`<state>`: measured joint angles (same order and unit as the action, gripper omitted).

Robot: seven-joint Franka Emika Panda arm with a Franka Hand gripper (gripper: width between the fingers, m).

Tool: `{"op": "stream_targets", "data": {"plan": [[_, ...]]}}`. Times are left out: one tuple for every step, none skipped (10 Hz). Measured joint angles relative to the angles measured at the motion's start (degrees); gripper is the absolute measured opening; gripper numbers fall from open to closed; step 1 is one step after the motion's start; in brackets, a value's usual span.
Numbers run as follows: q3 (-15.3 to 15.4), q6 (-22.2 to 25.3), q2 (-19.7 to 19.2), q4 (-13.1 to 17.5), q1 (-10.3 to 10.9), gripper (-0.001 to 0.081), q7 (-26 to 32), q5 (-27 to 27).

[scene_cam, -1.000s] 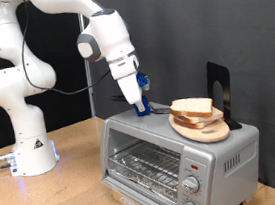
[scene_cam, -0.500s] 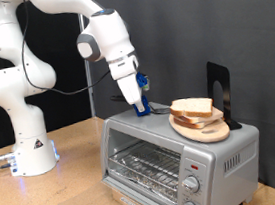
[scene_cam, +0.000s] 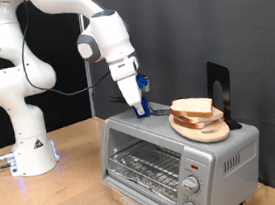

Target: Make a piece of toast with the oven

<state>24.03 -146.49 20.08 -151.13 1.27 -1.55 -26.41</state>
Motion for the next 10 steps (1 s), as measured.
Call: {"op": "stream_targets", "data": {"plan": [[0.00,-0.04,-0.23,0.00,0.00,0.0805,0.00,0.00],[0.00,-0.08,-0.27,0.02,-0.01,0.0805,0.00,0.00],[0.00,-0.09,-0.27,0.03,-0.01,0.0805,0.00,0.00],[0.00,-0.10,-0.28,0.06,-0.01,0.0805,0.00,0.00],[0.00,-0.10,-0.28,0.10,-0.01,0.0805,0.00,-0.01],[0.00,-0.10,-0.28,0.15,-0.01,0.0805,0.00,-0.02],[0.00,-0.10,-0.28,0.17,-0.01,0.0805,0.00,-0.02],[0.00,-0.10,-0.28,0.18,-0.01,0.0805,0.00,-0.02],[0.00,-0.10,-0.28,0.19,-0.01,0.0805,0.00,-0.02],[0.00,-0.10,-0.28,0.20,-0.01,0.0805,0.00,-0.02]]}}
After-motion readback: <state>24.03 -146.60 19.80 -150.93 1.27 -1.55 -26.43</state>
